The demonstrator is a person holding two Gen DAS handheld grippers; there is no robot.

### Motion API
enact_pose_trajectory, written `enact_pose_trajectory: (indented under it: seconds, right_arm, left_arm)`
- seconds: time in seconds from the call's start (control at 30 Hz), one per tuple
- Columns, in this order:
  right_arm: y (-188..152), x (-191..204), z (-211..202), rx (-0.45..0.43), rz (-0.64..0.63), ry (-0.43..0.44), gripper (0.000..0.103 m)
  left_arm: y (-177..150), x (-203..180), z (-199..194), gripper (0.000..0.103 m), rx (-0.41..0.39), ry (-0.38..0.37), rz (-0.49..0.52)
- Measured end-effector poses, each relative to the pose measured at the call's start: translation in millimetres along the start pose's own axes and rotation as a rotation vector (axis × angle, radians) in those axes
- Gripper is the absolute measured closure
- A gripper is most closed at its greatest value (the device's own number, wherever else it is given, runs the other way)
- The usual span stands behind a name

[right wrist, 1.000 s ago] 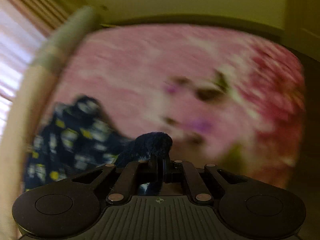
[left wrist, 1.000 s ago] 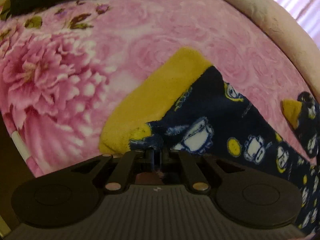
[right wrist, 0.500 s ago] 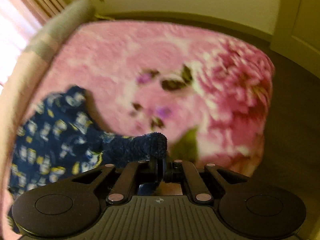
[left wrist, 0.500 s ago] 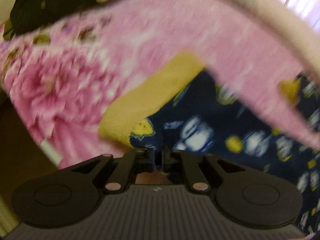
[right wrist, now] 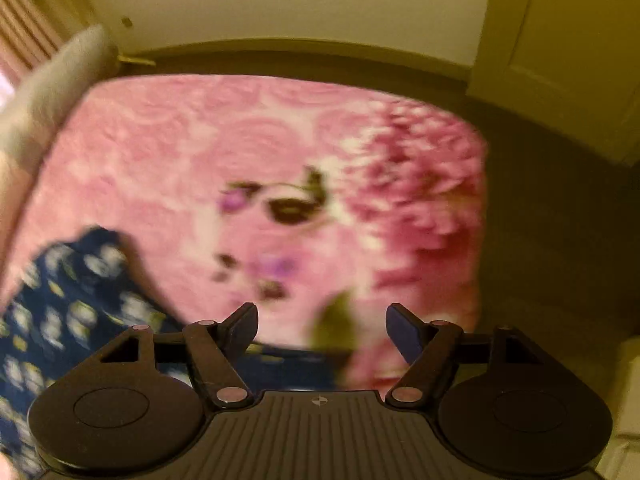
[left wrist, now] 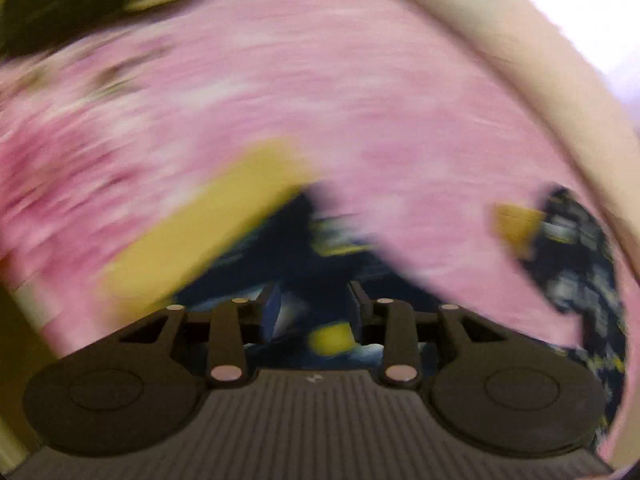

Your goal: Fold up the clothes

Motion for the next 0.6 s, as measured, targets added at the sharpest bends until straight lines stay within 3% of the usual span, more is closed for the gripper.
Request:
enact_pose_trajectory:
  seconds: [0.07,0.27,0.33,0.43,0.47,0.53,0.57,0.6]
  right_arm:
    - [-2,18,9,0.022,0.011,0.047,0.029]
    - [-8,63,39,0.085,0.014,0.133,0.029]
    - [-7,66,44,0.091,0.039,0.146,0.029]
    - [-6,62,47,0.093,0.100,0.147,0.029]
    - [-6,60,48,0.092,0.122,0.143,0.029]
    - [-8,56,50,0.092,0.159,0.127,0.029]
    - [-10,55,51,0.095,0.175,0.114,0.029]
    - [-12,54,53,0.098,0.190,0.102,0.029]
  left_arm:
    - [20,-56,21,0.060,-0.012,-0.041,0.211]
    - [47,-204,85,0.057,-0.082,-0.076,0.876]
    - [46,-230,102,0.050,-0.102,-0.060,1.037]
    - [44,-257,130,0.049,-0.144,-0.002,1.219]
    - [46,-260,138,0.051,-0.140,0.010,1.234]
    - [52,-263,154,0.079,-0.102,-0.005,1.259]
    - [55,-264,159,0.088,-0.089,-0.011,1.273]
    - [60,-265,158,0.090,-0.114,0.001,1.289]
Point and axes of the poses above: each gripper's, at about its wrist camera, not at the fingertips, and z roughly the way its jaws point, x to its left, y to its top, the point moved 2 cm from there along z, roughly the way its jaws point, and after that the axes turned 9 degrees about x, right-handed, at the moved point
